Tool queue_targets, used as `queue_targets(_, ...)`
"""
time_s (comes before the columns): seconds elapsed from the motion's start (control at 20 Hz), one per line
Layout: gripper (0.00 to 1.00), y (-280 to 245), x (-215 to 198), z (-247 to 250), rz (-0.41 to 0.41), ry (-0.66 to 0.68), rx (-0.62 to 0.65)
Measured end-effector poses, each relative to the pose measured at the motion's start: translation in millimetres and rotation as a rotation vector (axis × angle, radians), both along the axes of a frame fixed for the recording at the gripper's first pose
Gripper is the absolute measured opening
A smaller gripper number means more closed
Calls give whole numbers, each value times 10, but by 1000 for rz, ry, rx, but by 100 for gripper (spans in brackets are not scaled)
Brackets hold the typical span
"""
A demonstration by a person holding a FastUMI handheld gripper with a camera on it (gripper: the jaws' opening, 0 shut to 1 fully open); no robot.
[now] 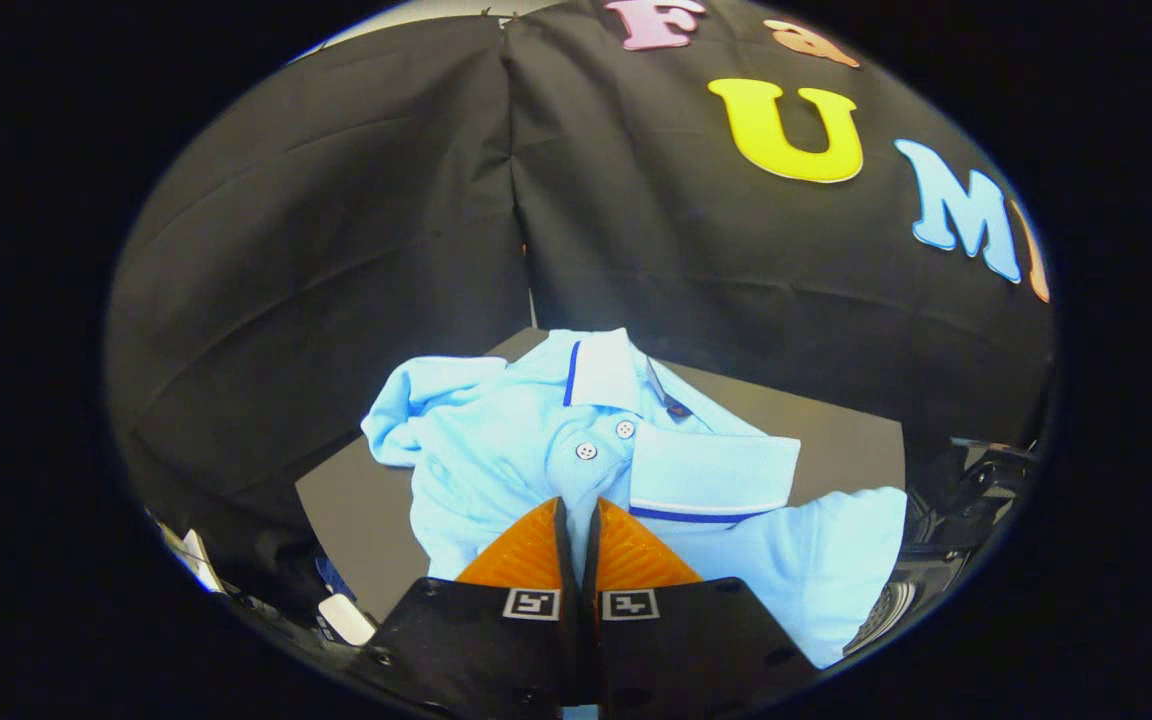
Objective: Put the clothes into the washing machine and then close the washing machine lid.
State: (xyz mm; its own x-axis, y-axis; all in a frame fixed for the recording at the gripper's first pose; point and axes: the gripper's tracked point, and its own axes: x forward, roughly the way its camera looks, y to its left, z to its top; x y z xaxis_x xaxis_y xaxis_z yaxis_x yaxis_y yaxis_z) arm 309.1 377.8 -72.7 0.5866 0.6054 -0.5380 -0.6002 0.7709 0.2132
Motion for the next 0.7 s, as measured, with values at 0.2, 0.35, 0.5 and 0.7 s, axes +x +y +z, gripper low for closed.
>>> queue_targets(0.2, 2, -50, -9, 159, -1, -31, 58)
queue_targets(0.35, 1, -87, -12, 360, -7, -51, 110)
queue_targets(0.5, 1, -197, -11, 535, -11, -75, 151)
queue_targets(0.7, 1, -454, -58, 716, -21, -127, 172)
